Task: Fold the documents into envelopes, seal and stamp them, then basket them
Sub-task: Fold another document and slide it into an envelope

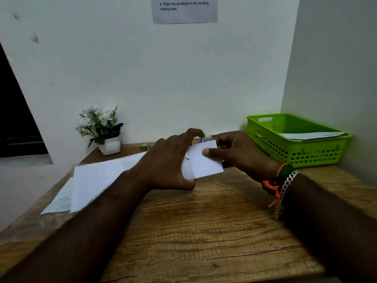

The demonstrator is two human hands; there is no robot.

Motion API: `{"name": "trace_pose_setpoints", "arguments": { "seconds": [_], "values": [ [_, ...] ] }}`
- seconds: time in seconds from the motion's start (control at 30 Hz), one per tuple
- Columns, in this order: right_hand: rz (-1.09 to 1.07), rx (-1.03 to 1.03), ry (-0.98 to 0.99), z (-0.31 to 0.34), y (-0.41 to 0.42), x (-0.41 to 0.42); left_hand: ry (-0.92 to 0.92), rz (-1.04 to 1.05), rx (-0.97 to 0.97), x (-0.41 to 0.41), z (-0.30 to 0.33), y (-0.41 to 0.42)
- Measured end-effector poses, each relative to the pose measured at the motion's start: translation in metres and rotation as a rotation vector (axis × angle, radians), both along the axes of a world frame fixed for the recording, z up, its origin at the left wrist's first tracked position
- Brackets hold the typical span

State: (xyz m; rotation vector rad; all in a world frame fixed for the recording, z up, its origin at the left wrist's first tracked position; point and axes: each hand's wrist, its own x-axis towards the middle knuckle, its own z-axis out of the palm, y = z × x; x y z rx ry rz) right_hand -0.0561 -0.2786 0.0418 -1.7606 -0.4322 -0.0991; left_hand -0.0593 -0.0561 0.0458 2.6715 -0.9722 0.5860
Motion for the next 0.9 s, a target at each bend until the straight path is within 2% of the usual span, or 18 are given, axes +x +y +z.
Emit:
{"name": "trace_pose_setpoints", "arguments": {
  "seconds": [0.2, 0.4, 0.57, 0.7, 0.83, 0.9],
  "values": [
    [-0.032, 0.090, -0.017, 0.004, -0.004, -0.001, -0.045, 0.023, -0.038, 0.002, 0.002, 0.005],
    [-0.023, -0.006, -0.044, -0.005, 0.014, -0.004, 0.001, -0.024, -0.037, 0.003, -0.002, 0.000],
    [0.033, -0.045, 0.044, -0.004, 0.008, -0.003, -0.003, -0.044, -0.106, 0.002, 0.000, 0.003],
    [0.102, -0.090, 0.084, -0.010, 0.017, -0.005, 0.028, -0.067, -0.084, 0.000, -0.003, -0.004],
    [-0.008, 0.018, 0.073, -0.005, 0.014, -0.003, -0.100, 0.134, 0.056, 0.004, -0.001, 0.005],
    [-0.065, 0.116, 0.063, -0.001, 0.005, 0.001, -0.086, 0.227, 0.096, 0.007, -0.002, 0.013]
  ]
}}
